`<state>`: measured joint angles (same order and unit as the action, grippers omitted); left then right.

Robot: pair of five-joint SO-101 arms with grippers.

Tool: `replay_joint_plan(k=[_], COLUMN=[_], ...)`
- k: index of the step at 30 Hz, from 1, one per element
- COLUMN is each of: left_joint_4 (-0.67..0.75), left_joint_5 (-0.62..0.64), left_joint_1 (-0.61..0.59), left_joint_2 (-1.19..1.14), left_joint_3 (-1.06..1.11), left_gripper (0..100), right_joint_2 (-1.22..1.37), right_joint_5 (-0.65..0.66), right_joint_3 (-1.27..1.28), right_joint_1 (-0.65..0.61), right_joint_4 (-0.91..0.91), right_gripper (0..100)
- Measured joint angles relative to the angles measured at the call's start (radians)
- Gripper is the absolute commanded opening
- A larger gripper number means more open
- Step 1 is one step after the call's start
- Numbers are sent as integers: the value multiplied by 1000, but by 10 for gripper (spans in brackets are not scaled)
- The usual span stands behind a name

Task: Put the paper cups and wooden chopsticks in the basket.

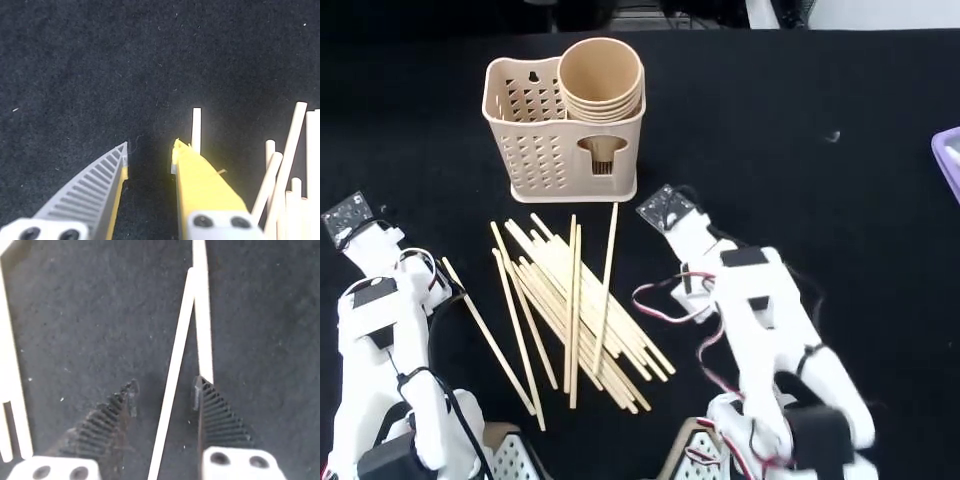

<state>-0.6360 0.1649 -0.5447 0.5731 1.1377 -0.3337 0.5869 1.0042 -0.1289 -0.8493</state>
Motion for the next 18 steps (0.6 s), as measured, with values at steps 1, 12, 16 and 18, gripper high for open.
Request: replay_joint_plan(k=[1,12,16,18], left_joint_4=[0,0,0,0], left_joint_5=[0,0,0,0], left_joint_1=[0,0,0,0], left_joint_2=[0,0,0,0], left_joint_3=[0,0,0,0], left_gripper=[145,145,145,145], right_joint_2=[37,279,218,157], right_joint_5=[0,91,104,115], right_joint_3=[-21,-206,-209,-207], right_joint_1=[0,54,60,61], right_joint_4=[2,-64,-126,-158], right_gripper=[174,173,173,176])
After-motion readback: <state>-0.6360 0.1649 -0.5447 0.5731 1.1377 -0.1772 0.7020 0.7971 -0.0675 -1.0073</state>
